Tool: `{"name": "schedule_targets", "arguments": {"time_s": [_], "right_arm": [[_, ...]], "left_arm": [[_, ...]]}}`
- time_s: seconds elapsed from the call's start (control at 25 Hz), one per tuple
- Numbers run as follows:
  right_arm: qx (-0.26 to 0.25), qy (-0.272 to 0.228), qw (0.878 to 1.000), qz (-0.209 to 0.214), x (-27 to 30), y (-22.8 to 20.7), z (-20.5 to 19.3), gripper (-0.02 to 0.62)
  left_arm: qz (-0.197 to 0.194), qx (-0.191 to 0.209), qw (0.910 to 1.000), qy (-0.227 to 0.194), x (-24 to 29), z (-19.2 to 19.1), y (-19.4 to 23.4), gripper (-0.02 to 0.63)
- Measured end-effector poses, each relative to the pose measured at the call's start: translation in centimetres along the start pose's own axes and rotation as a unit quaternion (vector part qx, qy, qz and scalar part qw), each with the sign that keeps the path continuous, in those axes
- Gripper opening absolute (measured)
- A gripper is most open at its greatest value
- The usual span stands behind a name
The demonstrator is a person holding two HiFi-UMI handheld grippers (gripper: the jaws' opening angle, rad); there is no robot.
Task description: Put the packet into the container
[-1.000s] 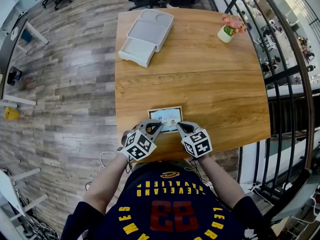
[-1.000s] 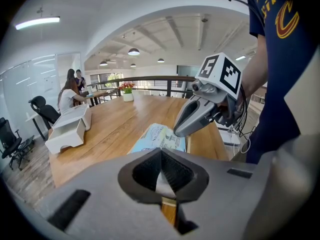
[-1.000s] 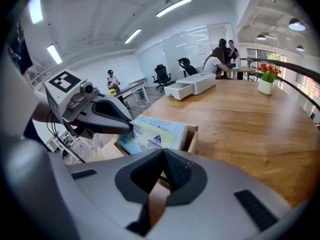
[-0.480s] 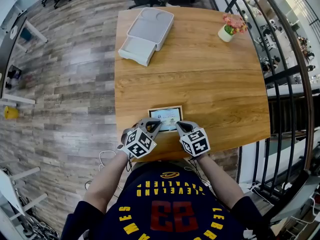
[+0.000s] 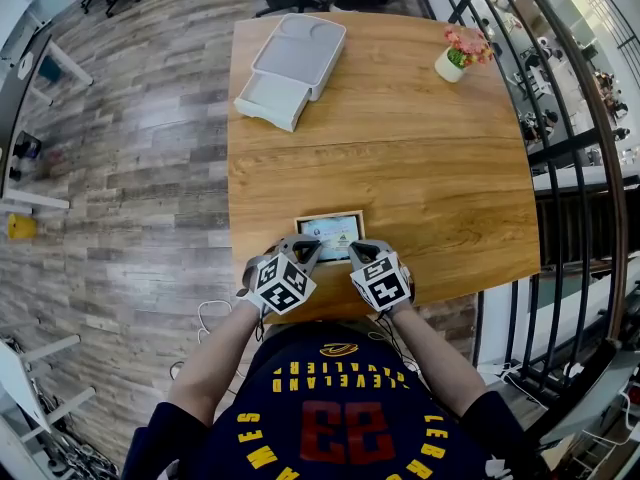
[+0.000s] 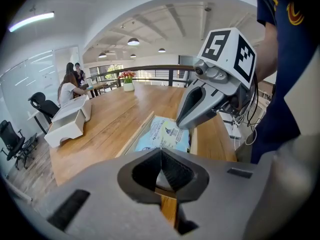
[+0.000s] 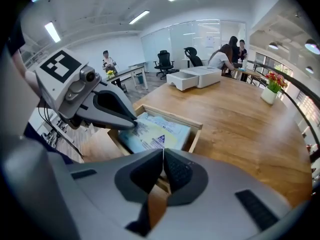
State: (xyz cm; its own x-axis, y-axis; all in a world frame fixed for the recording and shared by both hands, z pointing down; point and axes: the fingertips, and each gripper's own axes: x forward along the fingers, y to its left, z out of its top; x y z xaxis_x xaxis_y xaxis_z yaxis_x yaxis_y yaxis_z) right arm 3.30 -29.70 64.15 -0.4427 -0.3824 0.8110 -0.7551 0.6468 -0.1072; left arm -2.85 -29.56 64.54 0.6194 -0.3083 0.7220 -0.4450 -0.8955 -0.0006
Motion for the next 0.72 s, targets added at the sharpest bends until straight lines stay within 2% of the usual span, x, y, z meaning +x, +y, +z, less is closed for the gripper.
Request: {"name": "schedule_targets", "arguments": {"time_s": [0.16,0.28,0.56,0.72], "right_arm": [[0.0,-0.004,1.0,0.004,-0.2,0.2,0.2,0.016],[0.018,-0.004,1.0,0.007,-0.6,0.3,0.1,0.085],[0.033,-0.022,0.999,0.003,-0.7,0.1,0.5,0.094],[0.044,-0.034,0.998,0.004,-1.1,0.2,0.9,0.094]], "left_arm": [[0.002,-0.012,0.9999,-0.001,0.0,0.1,-0.1,0.009],[0.003,-0.012,0.9999,-0.006,-0.1,0.1,-0.3,0.037],[0.002,-0.034,0.9993,-0.016,-0.6,-0.5,-0.3,0.098],[0.004,-0.064,0.9973,-0.035,-1.6,0.1,-0.3,0.115]]}}
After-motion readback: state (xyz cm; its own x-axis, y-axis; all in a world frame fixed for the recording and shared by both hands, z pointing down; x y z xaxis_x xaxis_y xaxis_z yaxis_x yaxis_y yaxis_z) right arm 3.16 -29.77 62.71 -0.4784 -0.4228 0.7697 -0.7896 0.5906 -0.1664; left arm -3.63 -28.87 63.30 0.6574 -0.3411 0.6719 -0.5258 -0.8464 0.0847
